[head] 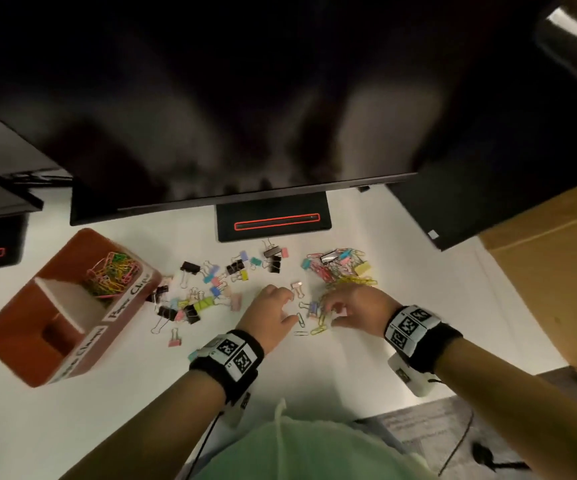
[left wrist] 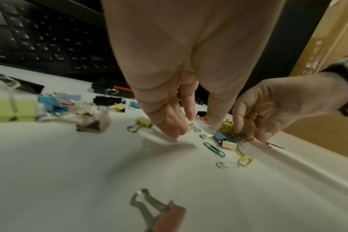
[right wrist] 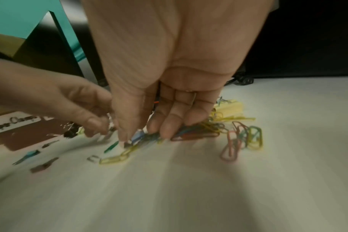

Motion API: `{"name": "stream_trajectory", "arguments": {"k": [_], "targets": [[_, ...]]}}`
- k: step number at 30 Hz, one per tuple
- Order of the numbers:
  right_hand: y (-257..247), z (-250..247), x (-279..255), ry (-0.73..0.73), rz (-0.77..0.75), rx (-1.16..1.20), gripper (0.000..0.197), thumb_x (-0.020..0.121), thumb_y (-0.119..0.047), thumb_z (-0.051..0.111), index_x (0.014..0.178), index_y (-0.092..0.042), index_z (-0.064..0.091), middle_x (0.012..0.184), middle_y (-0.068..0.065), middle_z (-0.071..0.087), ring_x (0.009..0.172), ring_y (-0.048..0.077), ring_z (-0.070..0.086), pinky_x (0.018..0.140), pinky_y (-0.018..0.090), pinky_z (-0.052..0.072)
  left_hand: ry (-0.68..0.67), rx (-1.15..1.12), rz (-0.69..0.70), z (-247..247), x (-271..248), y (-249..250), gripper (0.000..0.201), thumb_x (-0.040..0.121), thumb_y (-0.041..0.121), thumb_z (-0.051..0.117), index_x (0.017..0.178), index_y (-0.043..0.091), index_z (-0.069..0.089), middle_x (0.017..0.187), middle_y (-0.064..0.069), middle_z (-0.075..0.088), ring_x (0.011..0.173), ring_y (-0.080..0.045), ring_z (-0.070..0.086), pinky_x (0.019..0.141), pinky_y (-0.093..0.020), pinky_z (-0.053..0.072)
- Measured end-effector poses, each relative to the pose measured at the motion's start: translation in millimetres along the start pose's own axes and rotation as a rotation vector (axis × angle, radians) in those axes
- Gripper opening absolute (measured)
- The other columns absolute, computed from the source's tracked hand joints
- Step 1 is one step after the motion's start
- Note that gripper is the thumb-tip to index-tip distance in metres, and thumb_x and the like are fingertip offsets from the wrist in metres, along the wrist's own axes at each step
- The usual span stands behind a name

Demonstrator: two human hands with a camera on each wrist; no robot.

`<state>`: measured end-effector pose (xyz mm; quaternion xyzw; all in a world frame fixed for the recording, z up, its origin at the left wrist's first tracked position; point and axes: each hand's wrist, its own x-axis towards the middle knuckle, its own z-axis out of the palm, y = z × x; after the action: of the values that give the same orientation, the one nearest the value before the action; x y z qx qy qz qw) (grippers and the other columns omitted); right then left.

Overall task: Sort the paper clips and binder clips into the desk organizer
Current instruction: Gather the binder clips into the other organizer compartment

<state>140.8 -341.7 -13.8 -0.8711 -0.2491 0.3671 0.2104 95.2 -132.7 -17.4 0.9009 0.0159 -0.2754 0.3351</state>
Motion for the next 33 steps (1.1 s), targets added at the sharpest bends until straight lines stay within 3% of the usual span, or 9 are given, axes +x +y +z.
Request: {"name": "stream_trajectory", "arguments": {"k": [2,5,8,11,18,25,29,33], "targets": [[6,6,-2,-0.024,-0.059,-0.044,0.025,0.079,-0.028,0.068,0.103,-0.024,0.062,0.108,-0.002,0.060,0.093,0.015,0.054,0.081,0.029,0.047,0.050,0.004,-0.006,11,8,6,0.043,0.083,0.023,0.064,0.123,0.016,0.051,0.120,-0.003,0.045,0.103,-0.020,0.053,0.086,-0.028,0.047],[9,12,2,0.028,-0.091,-0.106,0.032,0.079,-0.028,0.067,0.110,-0.022,0.059,0.120,0.000,0.057,0.108,0.020,0.053,0.089,0.033,0.046,0.082,0.026,-0.003,23,15,12,0.055,0.072,0.026,0.074,0.121,0.015,0.051,0.117,-0.003,0.043,0.102,-0.019,0.050,0.090,-0.025,0.042],[12,13,10,0.061,-0.091,-0.084,0.029,0.081,-0.022,0.064,0.109,-0.020,0.060,0.114,0.003,0.058,0.103,0.024,0.056,0.084,0.033,0.047,0.102,0.071,-0.006,30,19,15,0.058,0.066,0.020,0.079,0.116,0.012,0.052,0.114,-0.004,0.044,0.102,-0.019,0.048,0.087,-0.022,0.038],[14,10,14,0.074,-0.097,-0.116,0.017,0.083,-0.023,0.061,0.098,-0.017,0.065,0.109,0.004,0.058,0.099,0.026,0.057,0.080,0.034,0.049,0.142,0.018,-0.030,33,17,11,0.043,0.071,0.012,0.076,0.109,0.011,0.057,0.111,-0.004,0.047,0.095,-0.019,0.053,0.081,-0.021,0.041],[16,9,18,0.107,-0.214,-0.200,0.011,0.082,-0.019,0.062,0.092,-0.014,0.066,0.111,0.006,0.055,0.100,0.027,0.054,0.081,0.040,0.050,0.276,0.008,0.014,37,15,-1,0.013,0.074,0.004,0.071,0.086,0.005,0.067,0.099,-0.006,0.053,0.086,-0.012,0.049,0.081,-0.018,0.039],[10,1,31,0.070,-0.184,-0.212,0.020,0.088,-0.015,0.055,0.107,-0.013,0.058,0.111,0.007,0.061,0.105,0.027,0.052,0.086,0.038,0.047,0.284,-0.014,0.003,31,21,-1,0.009,0.076,-0.001,0.066,0.082,0.005,0.068,0.090,-0.008,0.059,0.081,-0.023,0.059,0.078,-0.030,0.049],[6,-2,35,0.033,-0.148,-0.278,0.018,0.089,-0.018,0.054,0.104,-0.014,0.062,0.109,0.008,0.063,0.104,0.028,0.053,0.086,0.036,0.045,0.276,-0.036,-0.033,27,24,-3,0.009,0.076,-0.001,0.065,0.080,0.007,0.067,0.083,-0.001,0.056,0.076,-0.019,0.057,0.076,-0.029,0.049],[4,-2,36,0.034,-0.121,-0.289,0.018,0.088,-0.019,0.055,0.101,-0.013,0.066,0.109,0.008,0.059,0.103,0.029,0.053,0.084,0.036,0.045,0.251,-0.041,-0.059,25,24,-2,0.012,0.081,0.002,0.061,0.090,0.009,0.061,0.086,-0.007,0.063,0.081,-0.021,0.060,0.077,-0.031,0.050]]}}
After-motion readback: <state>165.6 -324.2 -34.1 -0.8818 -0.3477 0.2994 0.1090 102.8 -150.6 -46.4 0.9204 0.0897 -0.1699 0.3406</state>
